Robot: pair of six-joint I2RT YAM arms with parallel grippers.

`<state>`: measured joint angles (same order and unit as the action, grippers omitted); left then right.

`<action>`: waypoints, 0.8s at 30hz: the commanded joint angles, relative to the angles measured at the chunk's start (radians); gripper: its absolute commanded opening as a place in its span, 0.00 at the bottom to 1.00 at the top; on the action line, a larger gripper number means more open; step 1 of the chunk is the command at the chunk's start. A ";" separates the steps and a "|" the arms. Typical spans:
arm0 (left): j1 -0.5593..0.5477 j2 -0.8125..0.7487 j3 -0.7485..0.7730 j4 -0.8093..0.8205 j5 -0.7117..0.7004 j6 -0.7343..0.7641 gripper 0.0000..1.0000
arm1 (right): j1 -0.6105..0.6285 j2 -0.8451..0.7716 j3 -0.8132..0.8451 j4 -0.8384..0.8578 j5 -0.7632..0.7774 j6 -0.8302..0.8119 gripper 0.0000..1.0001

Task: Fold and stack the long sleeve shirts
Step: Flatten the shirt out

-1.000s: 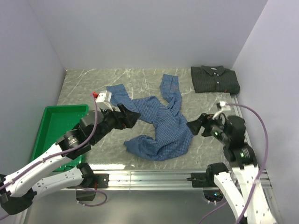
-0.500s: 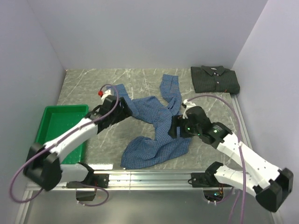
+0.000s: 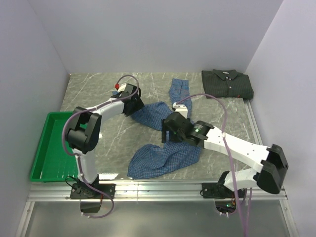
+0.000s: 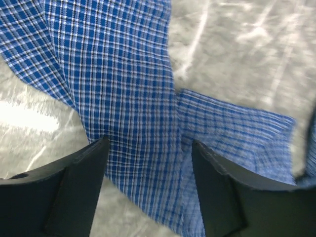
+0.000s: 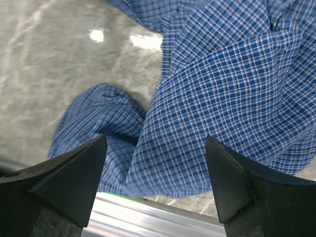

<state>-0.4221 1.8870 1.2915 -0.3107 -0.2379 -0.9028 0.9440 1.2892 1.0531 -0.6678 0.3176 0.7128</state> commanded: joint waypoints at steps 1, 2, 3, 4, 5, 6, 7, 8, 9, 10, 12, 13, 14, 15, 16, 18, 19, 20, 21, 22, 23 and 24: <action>0.002 0.052 0.072 -0.054 -0.046 0.021 0.72 | 0.029 0.051 0.054 0.000 0.066 0.076 0.88; 0.003 0.072 0.077 -0.057 -0.052 0.021 0.70 | 0.039 0.080 0.056 0.000 0.067 0.083 0.88; 0.003 0.081 0.077 -0.059 -0.063 0.018 0.65 | 0.042 0.097 0.062 -0.009 0.072 0.088 0.88; 0.003 0.089 0.075 -0.056 -0.067 0.015 0.63 | 0.044 0.116 0.064 -0.018 0.080 0.100 0.88; 0.005 0.098 0.065 -0.054 -0.072 0.016 0.61 | 0.047 0.154 0.067 -0.030 0.087 0.105 0.88; 0.006 0.103 0.058 -0.044 -0.072 0.016 0.59 | 0.047 0.168 0.059 -0.050 0.106 0.112 0.87; 0.008 0.112 0.052 -0.041 -0.075 0.018 0.57 | 0.049 0.177 0.048 -0.050 0.107 0.122 0.86; 0.009 0.116 0.042 -0.038 -0.080 0.019 0.54 | 0.047 0.170 0.009 -0.033 0.109 0.126 0.84; 0.017 0.119 0.039 -0.038 -0.083 0.022 0.46 | 0.045 0.159 -0.014 -0.021 0.118 0.131 0.83; 0.022 0.123 0.031 -0.036 -0.087 0.022 0.40 | 0.039 0.145 -0.039 -0.012 0.118 0.131 0.81; 0.040 0.119 0.006 -0.021 -0.090 0.025 0.22 | 0.004 0.110 -0.097 -0.009 0.120 0.128 0.78; 0.048 0.113 -0.001 -0.016 -0.089 0.025 0.16 | -0.011 0.101 -0.114 -0.012 0.123 0.125 0.77; 0.054 0.109 -0.020 -0.013 -0.089 0.027 0.10 | -0.031 0.081 -0.146 -0.015 0.126 0.120 0.75; 0.069 0.103 -0.029 -0.008 -0.090 0.027 0.01 | -0.077 0.069 -0.165 -0.010 0.123 0.110 0.75; 0.077 0.089 -0.038 -0.013 -0.092 0.022 0.01 | -0.111 0.053 -0.185 0.000 0.101 0.102 0.73; 0.104 0.063 -0.067 -0.016 -0.089 0.019 0.01 | -0.175 0.000 -0.248 0.048 0.065 0.074 0.70; 0.112 0.023 -0.080 -0.018 -0.086 0.019 0.01 | -0.251 -0.019 -0.266 0.063 0.028 0.065 0.69; 0.118 -0.001 -0.102 -0.021 -0.092 0.018 0.01 | -0.283 -0.048 -0.293 0.089 0.018 0.057 0.68; 0.131 -0.029 -0.115 -0.022 -0.098 0.022 0.01 | -0.316 -0.059 -0.303 0.100 0.014 0.042 0.68; 0.135 -0.092 -0.124 -0.025 -0.104 0.024 0.00 | -0.368 -0.067 -0.309 0.109 0.012 0.037 0.67; 0.138 -0.126 -0.136 -0.042 -0.125 0.027 0.01 | -0.393 -0.074 -0.306 0.120 0.008 0.028 0.67; 0.141 -0.159 -0.141 -0.048 -0.138 0.037 0.01 | -0.413 -0.074 -0.301 0.128 0.006 0.008 0.67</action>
<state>-0.2981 1.8576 1.1690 -0.3134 -0.3088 -0.8845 0.5900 1.2465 0.7509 -0.6041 0.3210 0.7704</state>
